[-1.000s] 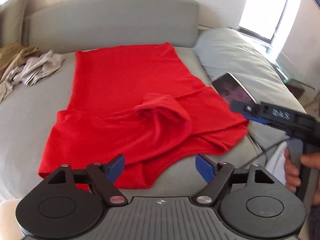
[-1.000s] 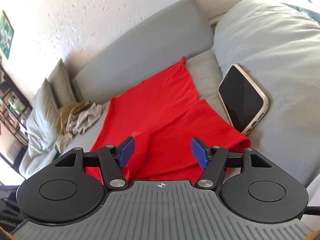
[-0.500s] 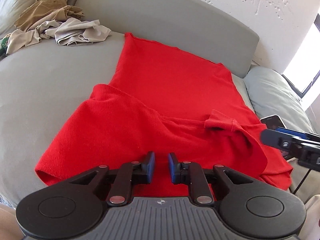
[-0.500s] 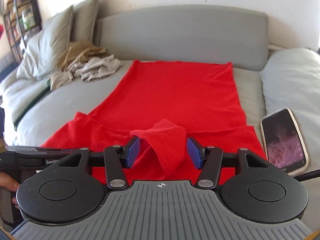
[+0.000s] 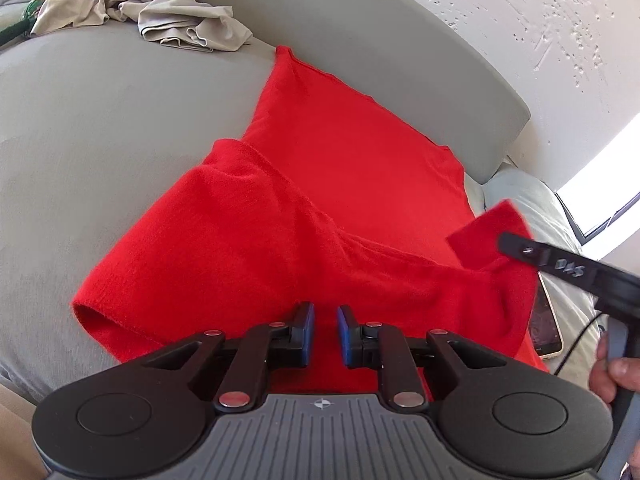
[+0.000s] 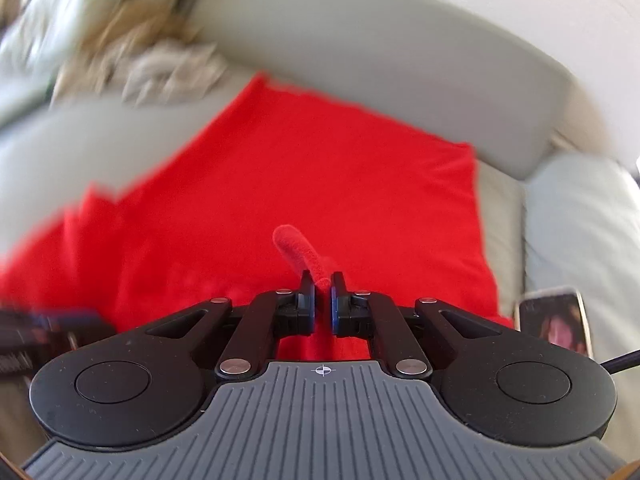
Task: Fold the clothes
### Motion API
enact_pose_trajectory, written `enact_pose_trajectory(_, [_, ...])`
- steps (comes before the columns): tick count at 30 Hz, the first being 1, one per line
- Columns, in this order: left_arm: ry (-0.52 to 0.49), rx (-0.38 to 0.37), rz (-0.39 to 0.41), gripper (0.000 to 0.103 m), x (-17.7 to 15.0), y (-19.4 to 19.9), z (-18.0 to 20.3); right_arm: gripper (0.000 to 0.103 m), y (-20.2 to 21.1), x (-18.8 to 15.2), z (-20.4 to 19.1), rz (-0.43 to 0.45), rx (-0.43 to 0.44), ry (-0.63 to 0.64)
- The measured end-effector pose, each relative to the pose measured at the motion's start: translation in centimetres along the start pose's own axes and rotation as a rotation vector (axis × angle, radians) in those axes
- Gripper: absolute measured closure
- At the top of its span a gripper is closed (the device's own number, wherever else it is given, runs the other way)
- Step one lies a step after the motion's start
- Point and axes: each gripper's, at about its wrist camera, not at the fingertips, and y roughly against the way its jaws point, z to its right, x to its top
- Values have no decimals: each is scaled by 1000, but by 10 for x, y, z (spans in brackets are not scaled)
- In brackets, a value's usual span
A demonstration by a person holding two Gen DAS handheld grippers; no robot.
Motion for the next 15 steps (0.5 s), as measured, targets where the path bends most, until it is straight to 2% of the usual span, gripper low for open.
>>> enact_pose_trajectory(2, [11,-1,1,85,0,0,0,96,17,-8,40,71,-5,-193])
enact_pose_trajectory(3, [15,0,2,85,-1,1,0,96,21,-17,62,77,-10,-300])
enact_pose_trajectory(4, [19,1,3,85,-1,1,0,96,21,-27,82,66,-12,-391])
enact_pose_trajectory(6, [29,3,4,84,-2,2,1,96,7,-50,112,-34,-6,-499])
enact_pose_trajectory(7, [35,4,5,84,-3,3,0,96,-2,-63,122,-90,-2,-529])
enact_pose_trajectory(9, [42,7,8,84,-4,4,1,95,-7,-86,135,-138,34,-586])
enact_pose_trajectory(12, [30,15,16,83,-8,6,3,96,0,-100,142,-107,76,-621])
enact_pose_trajectory(15, [46,18,33,83,-8,7,3,96,0,-96,139,-102,78,-596])
